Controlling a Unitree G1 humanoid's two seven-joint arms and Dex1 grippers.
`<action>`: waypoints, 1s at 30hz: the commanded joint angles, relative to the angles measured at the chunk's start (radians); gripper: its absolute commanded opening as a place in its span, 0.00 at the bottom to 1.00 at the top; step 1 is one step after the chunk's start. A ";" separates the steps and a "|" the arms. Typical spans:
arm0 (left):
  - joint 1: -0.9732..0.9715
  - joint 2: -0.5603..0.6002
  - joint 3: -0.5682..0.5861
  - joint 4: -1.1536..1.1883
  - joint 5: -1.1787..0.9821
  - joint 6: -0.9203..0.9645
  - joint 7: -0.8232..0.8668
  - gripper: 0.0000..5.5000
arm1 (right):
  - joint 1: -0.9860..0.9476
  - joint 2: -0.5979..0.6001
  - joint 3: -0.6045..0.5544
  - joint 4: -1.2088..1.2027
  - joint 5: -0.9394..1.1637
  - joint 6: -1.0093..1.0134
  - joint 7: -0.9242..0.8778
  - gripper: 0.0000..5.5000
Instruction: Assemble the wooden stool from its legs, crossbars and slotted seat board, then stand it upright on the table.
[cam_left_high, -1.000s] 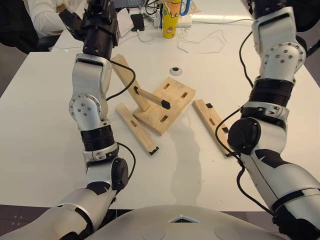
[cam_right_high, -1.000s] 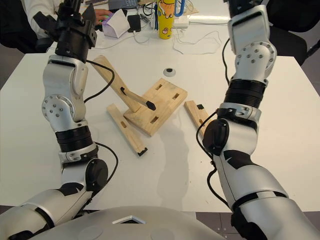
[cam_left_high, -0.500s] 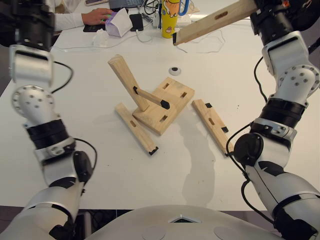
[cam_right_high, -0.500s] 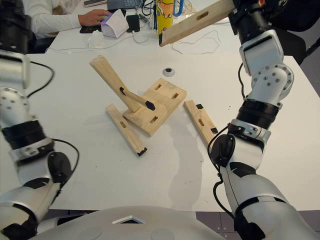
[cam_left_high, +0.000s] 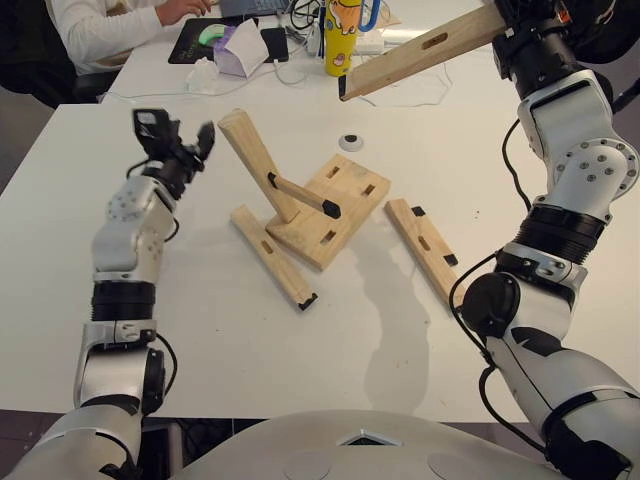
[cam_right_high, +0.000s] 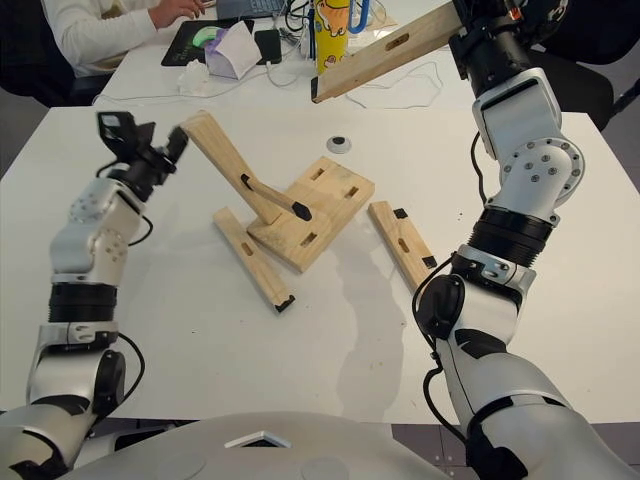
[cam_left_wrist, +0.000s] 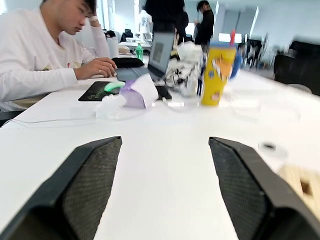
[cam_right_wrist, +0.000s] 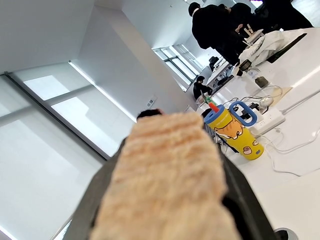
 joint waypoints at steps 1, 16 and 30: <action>0.047 0.002 -0.080 0.010 0.116 -0.036 -0.064 0.59 | 0.000 0.006 0.005 -0.009 0.015 0.004 -0.002 0.18; 0.132 -0.050 -0.278 0.007 0.347 -0.018 -0.217 0.59 | -0.016 0.011 -0.009 -0.018 0.037 -0.002 -0.009 0.18; 0.159 -0.077 -0.336 -0.245 0.368 0.237 -0.302 0.59 | 0.039 -0.161 0.075 -0.095 -0.102 0.062 0.020 0.18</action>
